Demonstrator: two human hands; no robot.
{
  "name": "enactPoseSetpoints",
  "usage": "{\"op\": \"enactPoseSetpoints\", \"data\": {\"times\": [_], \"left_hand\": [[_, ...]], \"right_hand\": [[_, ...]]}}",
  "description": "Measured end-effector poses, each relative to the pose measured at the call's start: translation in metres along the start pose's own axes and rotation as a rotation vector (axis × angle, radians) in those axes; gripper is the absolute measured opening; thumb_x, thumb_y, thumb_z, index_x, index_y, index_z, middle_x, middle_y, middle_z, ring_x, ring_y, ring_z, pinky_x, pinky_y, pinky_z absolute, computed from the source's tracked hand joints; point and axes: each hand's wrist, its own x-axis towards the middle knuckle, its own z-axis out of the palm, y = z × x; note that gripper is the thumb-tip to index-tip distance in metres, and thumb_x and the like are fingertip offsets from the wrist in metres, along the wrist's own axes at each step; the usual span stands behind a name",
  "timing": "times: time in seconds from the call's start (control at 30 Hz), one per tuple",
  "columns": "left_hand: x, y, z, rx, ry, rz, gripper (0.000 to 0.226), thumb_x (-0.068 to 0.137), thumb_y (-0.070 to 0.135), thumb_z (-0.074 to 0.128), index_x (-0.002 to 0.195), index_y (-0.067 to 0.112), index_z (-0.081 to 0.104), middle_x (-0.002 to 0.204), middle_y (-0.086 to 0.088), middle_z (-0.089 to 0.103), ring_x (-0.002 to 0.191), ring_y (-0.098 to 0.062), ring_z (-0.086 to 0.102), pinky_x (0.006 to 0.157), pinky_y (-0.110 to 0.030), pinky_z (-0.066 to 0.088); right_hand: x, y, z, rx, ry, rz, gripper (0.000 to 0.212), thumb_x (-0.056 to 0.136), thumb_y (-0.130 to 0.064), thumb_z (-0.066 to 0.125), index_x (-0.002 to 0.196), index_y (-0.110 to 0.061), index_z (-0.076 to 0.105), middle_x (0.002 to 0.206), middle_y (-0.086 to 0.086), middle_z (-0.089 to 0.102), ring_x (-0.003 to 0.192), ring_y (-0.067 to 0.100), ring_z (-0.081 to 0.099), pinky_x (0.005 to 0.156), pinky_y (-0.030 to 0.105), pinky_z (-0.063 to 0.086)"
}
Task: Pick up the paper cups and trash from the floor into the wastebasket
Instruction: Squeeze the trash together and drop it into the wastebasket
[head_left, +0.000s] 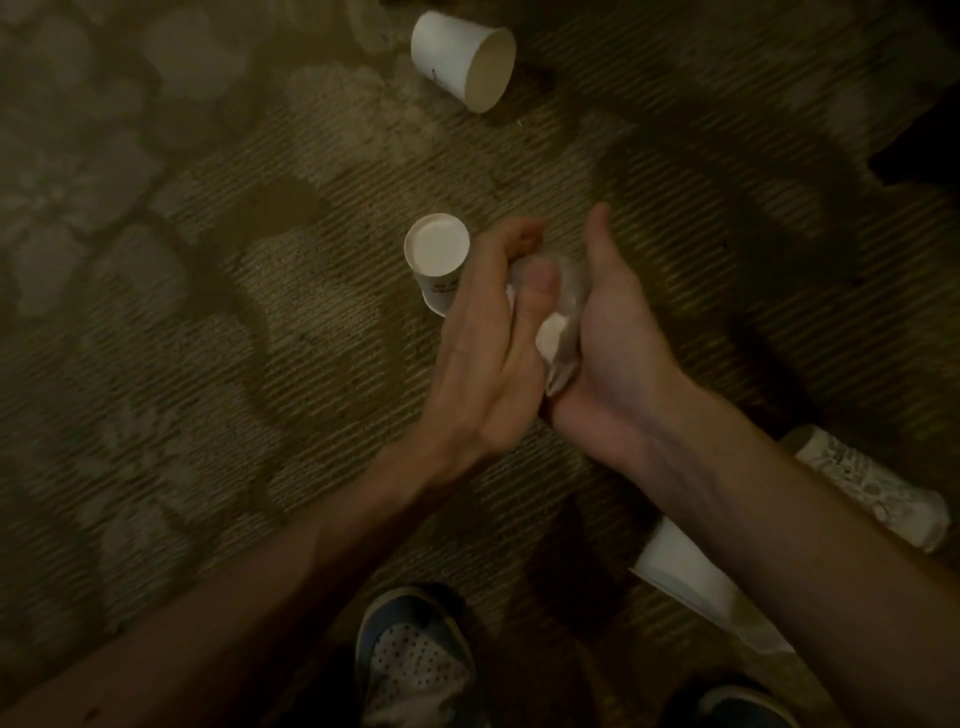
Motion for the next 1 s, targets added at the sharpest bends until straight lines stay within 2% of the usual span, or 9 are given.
{"op": "enactPoseSetpoints", "data": {"times": [0.2, 0.3, 0.37, 0.43, 0.63, 0.73, 0.8, 0.93, 1.0], "left_hand": [[0.012, 0.011, -0.008, 0.189, -0.230, 0.193, 0.057, 0.103, 0.046, 0.021, 0.145, 0.014, 0.042, 0.130, 0.007, 0.054, 0.121, -0.002, 0.051, 0.098, -0.024, 0.042], [0.019, 0.066, -0.016, 0.149, -0.331, 0.228, 0.051, 0.101, 0.047, 0.022, 0.142, 0.023, 0.039, 0.121, 0.014, 0.050, 0.110, 0.011, 0.048, 0.091, -0.010, 0.039], [0.019, 0.122, -0.028, 0.080, -0.322, 0.194, 0.042, 0.101, 0.052, 0.018, 0.137, 0.035, 0.032, 0.115, 0.022, 0.049, 0.109, 0.013, 0.049, 0.089, -0.005, 0.038], [0.015, 0.187, -0.049, 0.018, -0.297, 0.156, 0.047, 0.100, 0.057, 0.014, 0.137, 0.035, 0.034, 0.113, 0.025, 0.050, 0.110, 0.007, 0.052, 0.092, -0.013, 0.043], [-0.004, 0.415, -0.147, -0.139, -0.230, 0.043, 0.059, 0.093, 0.071, 0.013, 0.140, 0.039, 0.028, 0.135, 0.002, 0.048, 0.124, -0.010, 0.052, 0.100, -0.043, 0.049], [-0.005, 0.522, -0.199, -0.070, -0.166, 0.127, 0.057, 0.097, 0.064, 0.016, 0.138, 0.029, 0.037, 0.129, 0.002, 0.053, 0.116, -0.009, 0.055, 0.095, -0.037, 0.050], [-0.002, 0.595, -0.236, -0.066, -0.117, 0.191, 0.054, 0.100, 0.060, 0.018, 0.135, 0.026, 0.042, 0.123, 0.002, 0.055, 0.113, -0.009, 0.056, 0.093, -0.031, 0.050], [0.002, 0.714, -0.296, -0.068, 0.008, 0.318, 0.054, 0.102, 0.056, 0.020, 0.128, 0.018, 0.049, 0.111, 0.002, 0.054, 0.103, -0.017, 0.058, 0.086, -0.036, 0.051], [0.000, 0.759, -0.322, -0.095, 0.048, 0.359, 0.041, 0.102, 0.057, 0.020, 0.123, 0.032, 0.047, 0.109, 0.005, 0.053, 0.100, -0.019, 0.058, 0.083, -0.040, 0.052]], "right_hand": [[-0.021, -0.017, 0.001, -0.145, 0.049, -0.004, 0.065, 0.097, -0.064, 0.029, 0.130, -0.017, 0.059, 0.112, 0.006, 0.073, 0.106, 0.016, 0.069, 0.097, 0.042, 0.052], [-0.069, -0.054, 0.014, -0.226, 0.134, -0.038, 0.058, 0.098, -0.063, 0.030, 0.114, -0.019, 0.065, 0.100, 0.005, 0.076, 0.096, 0.015, 0.073, 0.090, 0.042, 0.056], [-0.111, -0.085, 0.037, -0.226, 0.157, -0.064, 0.057, 0.099, -0.061, 0.031, 0.111, -0.018, 0.066, 0.096, 0.005, 0.077, 0.093, 0.014, 0.073, 0.087, 0.039, 0.058], [-0.155, -0.119, 0.068, -0.199, 0.164, -0.090, 0.056, 0.100, -0.058, 0.033, 0.107, -0.014, 0.067, 0.091, 0.004, 0.077, 0.090, 0.013, 0.073, 0.077, 0.032, 0.060], [-0.320, -0.240, 0.190, -0.107, 0.176, -0.023, 0.056, 0.098, -0.060, 0.036, 0.116, -0.017, 0.065, 0.105, 0.008, 0.075, 0.097, 0.021, 0.072, 0.079, 0.037, 0.058], [-0.408, -0.300, 0.259, -0.095, 0.184, -0.072, 0.049, 0.100, -0.054, 0.037, 0.092, -0.016, 0.067, 0.078, 0.003, 0.075, 0.069, 0.013, 0.073, 0.055, 0.026, 0.057], [-0.467, -0.339, 0.308, -0.102, 0.181, -0.121, 0.051, 0.100, -0.054, 0.038, 0.084, -0.018, 0.069, 0.076, 0.003, 0.074, 0.065, 0.013, 0.072, 0.050, 0.025, 0.055], [-0.560, -0.402, 0.393, -0.168, 0.199, -0.201, 0.058, 0.097, -0.061, 0.032, 0.100, -0.018, 0.071, 0.093, 0.004, 0.077, 0.084, 0.018, 0.074, 0.066, 0.031, 0.058], [-0.595, -0.422, 0.429, -0.205, 0.179, -0.248, 0.065, 0.097, -0.064, 0.029, 0.113, -0.015, 0.068, 0.100, 0.006, 0.076, 0.094, 0.020, 0.073, 0.079, 0.035, 0.058]]}}
